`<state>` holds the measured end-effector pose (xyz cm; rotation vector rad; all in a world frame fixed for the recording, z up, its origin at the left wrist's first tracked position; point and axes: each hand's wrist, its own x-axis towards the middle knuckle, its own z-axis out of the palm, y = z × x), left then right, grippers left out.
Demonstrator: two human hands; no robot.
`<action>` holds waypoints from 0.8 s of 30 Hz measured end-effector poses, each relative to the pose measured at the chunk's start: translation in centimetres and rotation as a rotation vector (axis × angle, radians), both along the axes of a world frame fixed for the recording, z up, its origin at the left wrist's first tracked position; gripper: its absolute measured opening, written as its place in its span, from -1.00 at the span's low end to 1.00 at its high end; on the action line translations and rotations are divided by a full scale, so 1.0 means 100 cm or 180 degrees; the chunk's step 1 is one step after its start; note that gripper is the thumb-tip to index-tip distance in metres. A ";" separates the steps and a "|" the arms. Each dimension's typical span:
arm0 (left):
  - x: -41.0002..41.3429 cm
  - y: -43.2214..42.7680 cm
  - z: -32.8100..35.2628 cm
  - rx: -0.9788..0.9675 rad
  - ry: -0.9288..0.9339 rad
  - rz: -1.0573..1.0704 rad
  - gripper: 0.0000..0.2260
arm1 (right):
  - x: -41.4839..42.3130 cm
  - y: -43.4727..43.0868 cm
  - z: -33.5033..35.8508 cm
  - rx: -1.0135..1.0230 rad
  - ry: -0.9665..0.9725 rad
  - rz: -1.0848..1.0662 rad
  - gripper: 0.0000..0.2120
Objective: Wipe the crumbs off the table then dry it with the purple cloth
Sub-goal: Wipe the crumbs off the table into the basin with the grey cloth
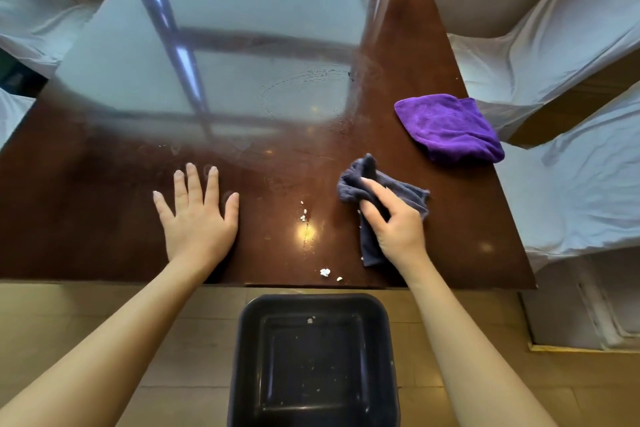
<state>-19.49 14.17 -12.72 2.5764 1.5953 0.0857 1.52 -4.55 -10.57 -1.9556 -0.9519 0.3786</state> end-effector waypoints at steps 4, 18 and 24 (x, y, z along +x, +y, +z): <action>-0.001 0.000 -0.002 0.0022 -0.0034 -0.0011 -0.43 | -0.004 0.048 0.002 -0.0473 -0.0551 0.0671 -0.63; -0.001 0.002 -0.006 0.0059 -0.0075 -0.0031 -0.43 | -0.018 0.072 -0.002 -0.1148 -0.1350 0.1949 -0.52; -0.001 0.002 -0.006 0.0094 -0.0096 -0.0049 -0.43 | -0.042 0.021 0.000 -0.1153 -0.1418 0.2414 -0.55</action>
